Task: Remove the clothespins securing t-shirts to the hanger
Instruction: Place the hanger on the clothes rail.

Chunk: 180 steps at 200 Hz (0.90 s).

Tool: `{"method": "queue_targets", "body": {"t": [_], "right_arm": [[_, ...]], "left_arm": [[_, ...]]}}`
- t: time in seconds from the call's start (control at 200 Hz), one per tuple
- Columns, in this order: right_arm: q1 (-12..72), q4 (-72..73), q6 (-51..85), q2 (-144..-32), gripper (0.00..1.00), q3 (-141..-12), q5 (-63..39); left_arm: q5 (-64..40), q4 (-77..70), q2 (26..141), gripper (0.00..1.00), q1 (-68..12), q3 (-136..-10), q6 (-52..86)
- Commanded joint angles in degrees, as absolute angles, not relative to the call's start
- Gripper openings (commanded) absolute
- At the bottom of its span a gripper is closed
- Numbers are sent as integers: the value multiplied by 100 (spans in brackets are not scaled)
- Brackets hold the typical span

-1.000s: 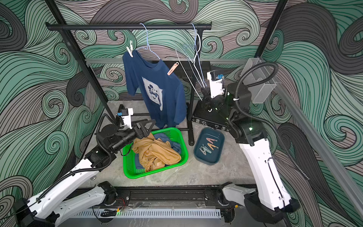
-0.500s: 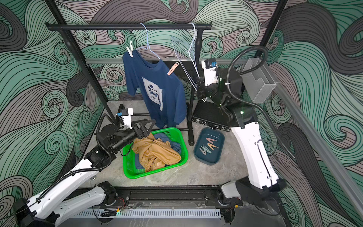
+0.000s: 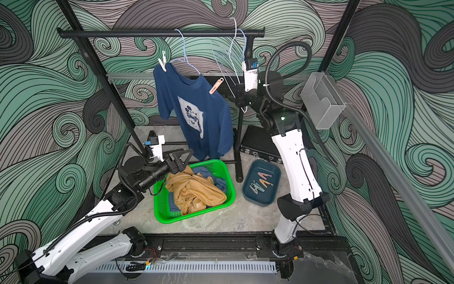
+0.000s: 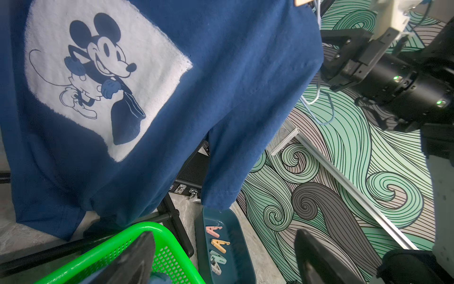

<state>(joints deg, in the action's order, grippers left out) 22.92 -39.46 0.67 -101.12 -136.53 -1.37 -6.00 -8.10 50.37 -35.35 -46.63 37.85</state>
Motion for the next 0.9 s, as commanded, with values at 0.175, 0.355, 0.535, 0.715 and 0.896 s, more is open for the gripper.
{"method": "queue_targets", "body": {"t": [0.175,0.355,0.535,0.715,0.896], "right_arm": [[2380,-3991,120,-10134,0,-13364,36],[2484,-3965,-147,-9731,13,-12943,76],[2549,-3959,-341,-9333,40,-12587,105],[2584,-3981,-432,-8903,60,-12145,109],[2734,-4083,-556,-8467,68,-11760,129]], "left_arm": [[-475,-859,4896,89,-3472,-4677,3664],[-492,-866,4918,89,-3463,-4679,3674],[-492,-867,4936,89,-3446,-4699,3650],[-508,-802,4927,89,-3428,-4755,3519],[-516,-686,4957,89,-3401,-4843,3375]]}}
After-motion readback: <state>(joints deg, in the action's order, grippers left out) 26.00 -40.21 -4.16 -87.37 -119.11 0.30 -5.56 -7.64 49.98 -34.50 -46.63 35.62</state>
